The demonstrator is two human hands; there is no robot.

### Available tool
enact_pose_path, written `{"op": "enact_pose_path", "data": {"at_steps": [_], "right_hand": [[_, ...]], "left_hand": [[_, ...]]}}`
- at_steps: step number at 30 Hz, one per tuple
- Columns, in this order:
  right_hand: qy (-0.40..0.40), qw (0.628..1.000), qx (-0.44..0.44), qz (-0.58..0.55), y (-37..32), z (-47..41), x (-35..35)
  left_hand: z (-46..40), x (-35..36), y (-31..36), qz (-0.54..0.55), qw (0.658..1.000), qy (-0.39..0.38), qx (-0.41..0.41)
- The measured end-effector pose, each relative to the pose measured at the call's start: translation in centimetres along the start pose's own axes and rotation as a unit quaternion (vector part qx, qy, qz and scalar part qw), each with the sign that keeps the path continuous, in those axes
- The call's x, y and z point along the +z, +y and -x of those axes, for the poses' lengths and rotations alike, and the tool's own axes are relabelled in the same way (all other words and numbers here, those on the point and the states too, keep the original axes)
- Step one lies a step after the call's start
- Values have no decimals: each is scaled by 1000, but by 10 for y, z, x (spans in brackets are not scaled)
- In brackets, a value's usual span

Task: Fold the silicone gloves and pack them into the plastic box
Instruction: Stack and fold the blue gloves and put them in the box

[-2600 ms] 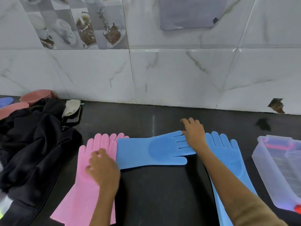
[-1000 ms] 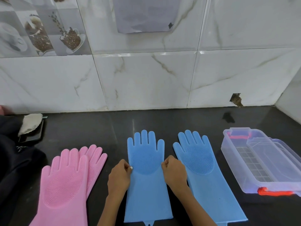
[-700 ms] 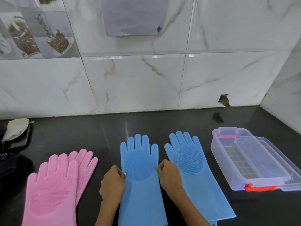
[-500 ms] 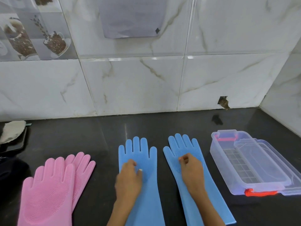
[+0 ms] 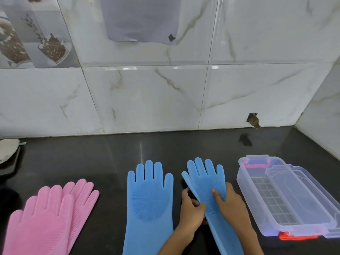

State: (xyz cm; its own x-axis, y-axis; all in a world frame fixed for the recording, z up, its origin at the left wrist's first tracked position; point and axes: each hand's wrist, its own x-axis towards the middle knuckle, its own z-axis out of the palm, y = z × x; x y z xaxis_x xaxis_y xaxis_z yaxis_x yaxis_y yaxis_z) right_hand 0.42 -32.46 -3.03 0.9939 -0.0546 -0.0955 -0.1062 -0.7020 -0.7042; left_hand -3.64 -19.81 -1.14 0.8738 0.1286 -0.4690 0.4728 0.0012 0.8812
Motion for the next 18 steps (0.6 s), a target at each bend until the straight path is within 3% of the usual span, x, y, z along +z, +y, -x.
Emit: {"op": "enact_pose_path", "data": {"at_steps": [3,7,14,18], "right_hand": [[-92,974,7,-208,-7,-3,-3],[-142,928,27,-343,-23,-1,-7],[-168,876,-53,-449,-71,14,24],[-239,867,-48,-434,-84,23,48]], "left_hand": [[0,-5,10,105,992,-62,-21],[3,-27,29,129,986,-102,4],[15,-94,43,110,992,-27,49],[20,-143,25,99,994,26,35]]}}
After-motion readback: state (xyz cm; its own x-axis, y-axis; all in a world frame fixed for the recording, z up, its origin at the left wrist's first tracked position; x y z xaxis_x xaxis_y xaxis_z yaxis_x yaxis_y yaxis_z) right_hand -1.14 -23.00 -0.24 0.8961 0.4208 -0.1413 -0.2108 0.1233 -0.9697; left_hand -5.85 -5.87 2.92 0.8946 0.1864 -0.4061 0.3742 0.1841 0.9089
